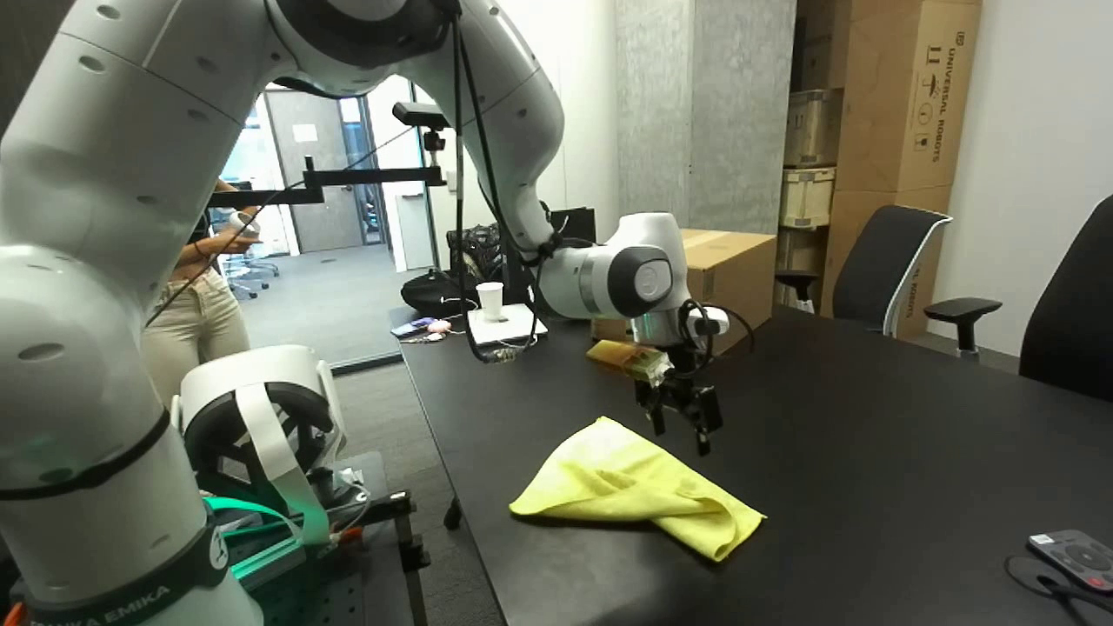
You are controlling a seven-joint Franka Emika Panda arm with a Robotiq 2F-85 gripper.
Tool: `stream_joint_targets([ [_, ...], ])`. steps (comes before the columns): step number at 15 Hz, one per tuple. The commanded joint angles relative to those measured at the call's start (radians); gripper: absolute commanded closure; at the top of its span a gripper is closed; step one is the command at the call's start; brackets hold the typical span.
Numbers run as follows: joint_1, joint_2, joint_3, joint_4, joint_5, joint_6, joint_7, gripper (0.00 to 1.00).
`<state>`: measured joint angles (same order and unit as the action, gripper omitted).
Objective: Fold the yellow towel once from bottom to top
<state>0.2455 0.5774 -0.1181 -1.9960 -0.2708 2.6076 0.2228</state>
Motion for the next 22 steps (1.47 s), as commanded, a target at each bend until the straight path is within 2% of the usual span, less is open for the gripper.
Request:
stream_joint_targets([
  [1,0.029,-0.065,0.007,-0.119,-0.034,-0.03,0.023,0.0],
  [7,0.094,-0.116,0.013,-0.277,-0.066,0.014,0.106,0.0],
  [10,0.087,-0.154,0.059,-0.35,-0.079,0.076,0.037,0.0],
  [15,0.101,-0.185,0.093,-0.441,-0.19,0.224,-0.048,0.0],
  [18,0.078,-0.192,0.122,-0.488,-0.208,0.311,-0.164,0.0],
  [22,0.051,-0.18,0.142,-0.533,-0.262,0.37,-0.325,0.0],
])
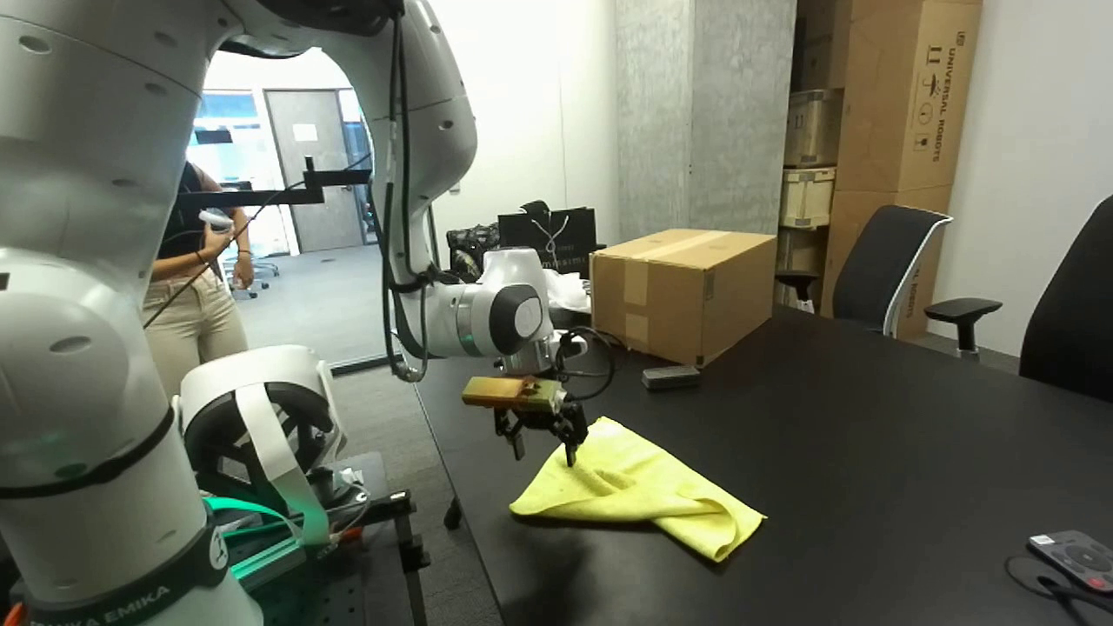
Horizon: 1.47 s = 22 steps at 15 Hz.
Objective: Fold the yellow towel once from bottom to top
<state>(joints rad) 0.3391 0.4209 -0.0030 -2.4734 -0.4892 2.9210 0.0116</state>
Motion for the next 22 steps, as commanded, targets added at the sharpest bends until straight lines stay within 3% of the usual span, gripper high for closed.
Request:
stream_joint_targets([
  [1,-0.054,-0.021,0.032,-0.069,-0.059,0.068,-0.159,0.0],
  [7,-0.159,0.018,0.087,-0.084,-0.124,0.095,-0.46,0.0],
  [12,-0.266,0.067,0.177,-0.071,-0.154,0.094,-0.705,0.0],
  [18,-0.335,0.127,0.261,-0.058,-0.154,0.066,-1.002,0.0],
  [22,-0.338,0.136,0.255,-0.042,-0.17,0.045,-1.204,0.0],
])
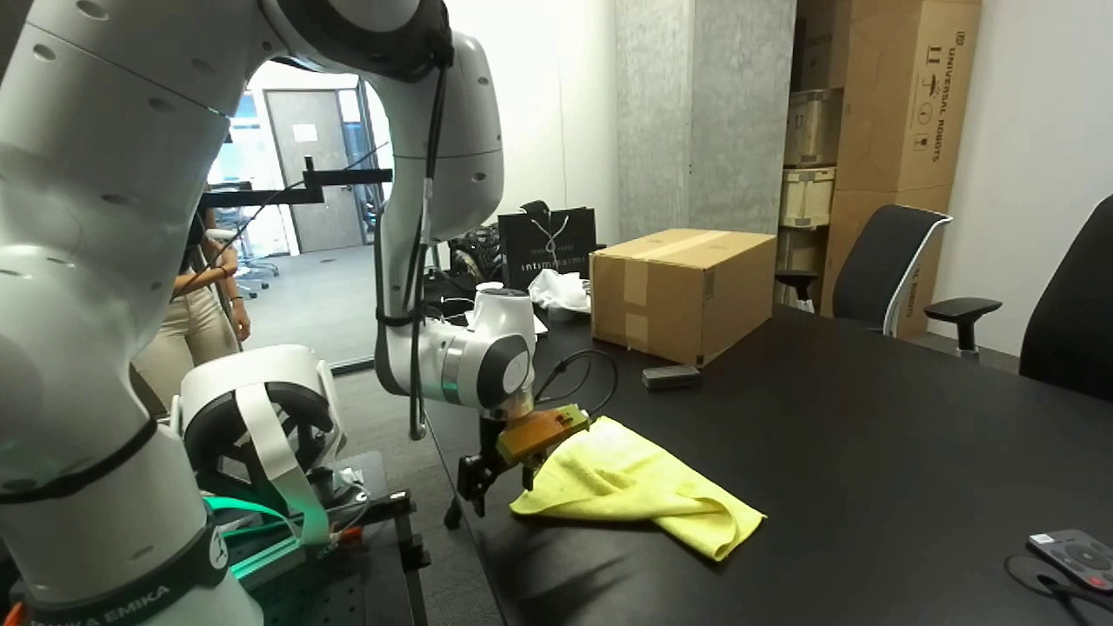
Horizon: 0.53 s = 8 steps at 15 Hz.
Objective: Fold the yellow towel once from bottom to top
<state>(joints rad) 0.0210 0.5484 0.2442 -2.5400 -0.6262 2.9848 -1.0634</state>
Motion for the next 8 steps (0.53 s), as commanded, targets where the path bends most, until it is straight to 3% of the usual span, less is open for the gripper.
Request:
stream_joint_targets([
  [1,-0.013,0.008,-0.004,0.032,-0.035,-0.019,-0.166,0.0],
  [8,0.013,0.013,-0.072,0.076,-0.041,0.003,-0.313,0.0],
])
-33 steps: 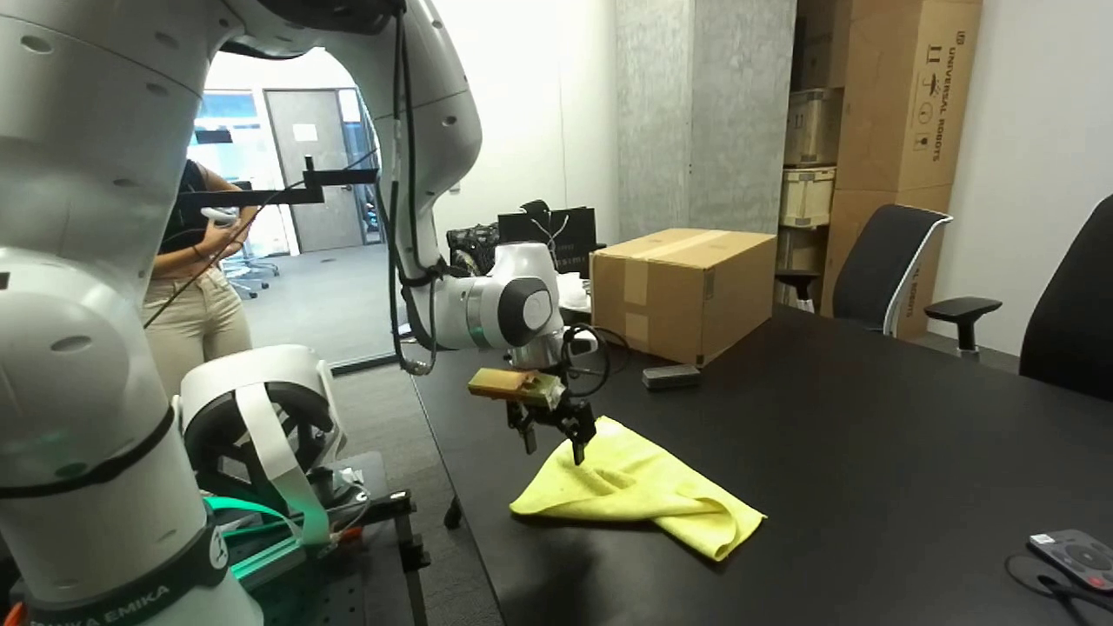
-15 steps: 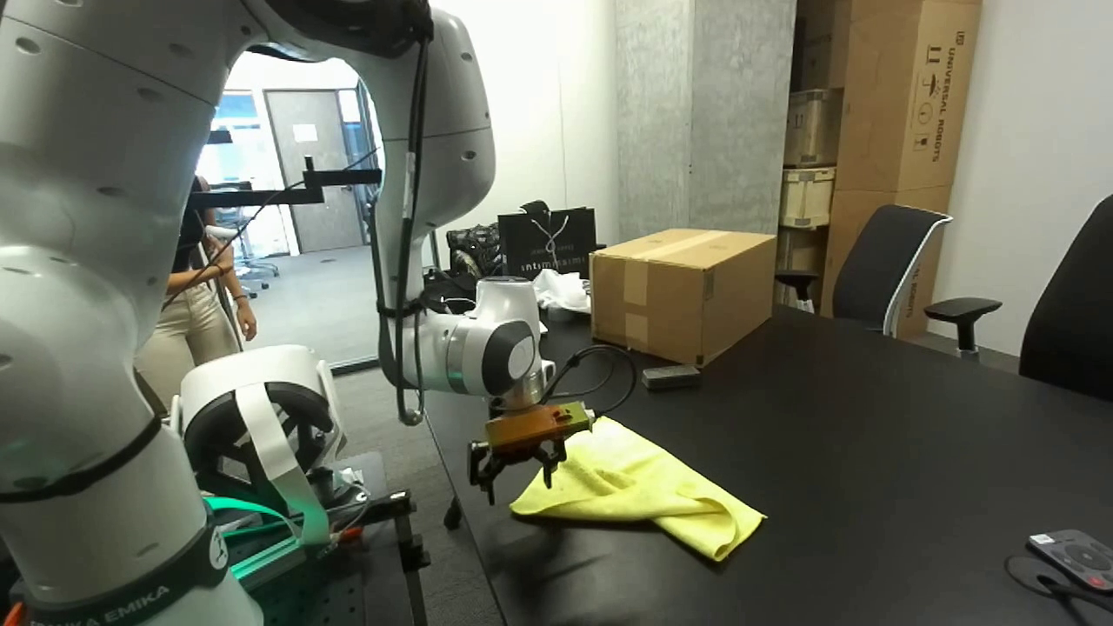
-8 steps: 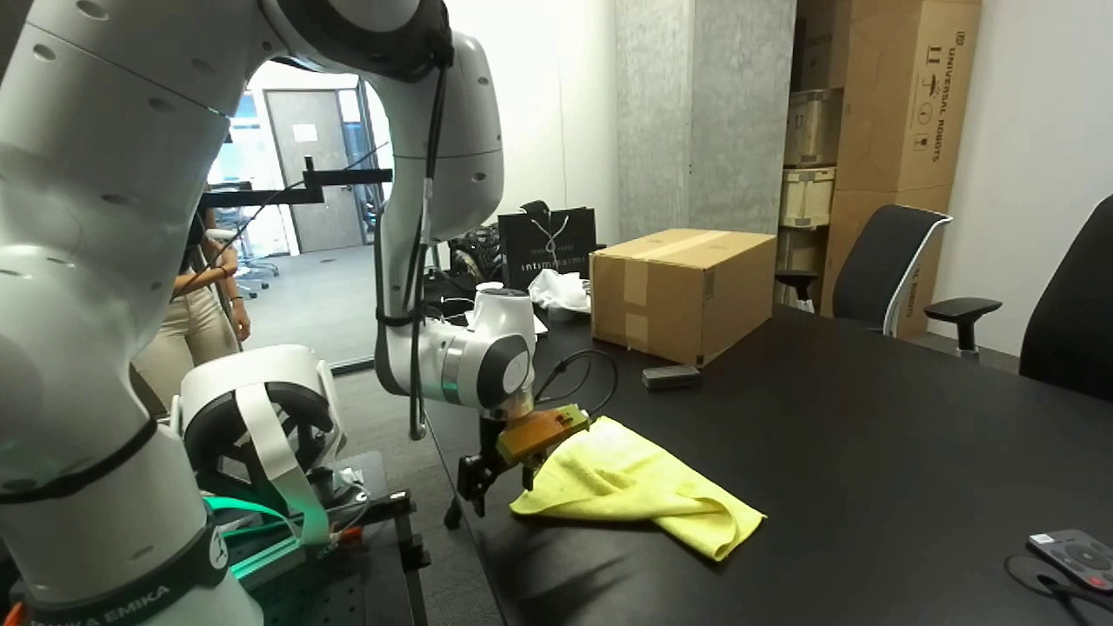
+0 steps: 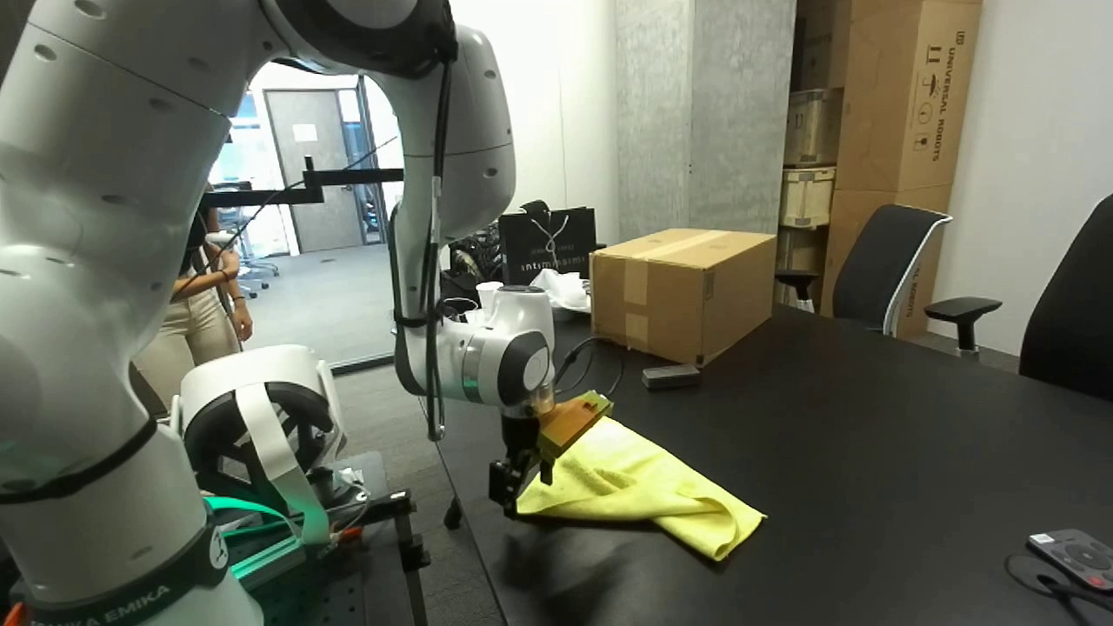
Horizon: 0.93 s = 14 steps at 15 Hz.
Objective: Fold the yellow towel once from bottom to top
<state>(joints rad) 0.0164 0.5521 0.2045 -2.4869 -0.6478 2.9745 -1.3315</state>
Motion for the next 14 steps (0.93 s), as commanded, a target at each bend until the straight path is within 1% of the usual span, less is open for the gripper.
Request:
stream_joint_targets([
  [1,0.02,0.009,-0.038,0.026,-0.017,0.014,-0.054,0.0],
  [2,0.019,0.006,-0.04,0.025,-0.012,0.012,-0.063,0.0],
  [3,0.025,0.013,-0.053,0.031,-0.033,0.017,-0.048,0.0],
  [6,0.043,0.015,-0.082,0.035,-0.046,0.026,-0.032,0.0],
  [10,0.107,0.035,-0.153,0.046,-0.054,0.066,0.013,0.0],
  [12,0.128,0.037,-0.167,0.04,-0.042,0.077,0.023,0.0],
  [14,0.163,0.055,-0.194,0.044,-0.046,0.086,0.038,0.0],
])
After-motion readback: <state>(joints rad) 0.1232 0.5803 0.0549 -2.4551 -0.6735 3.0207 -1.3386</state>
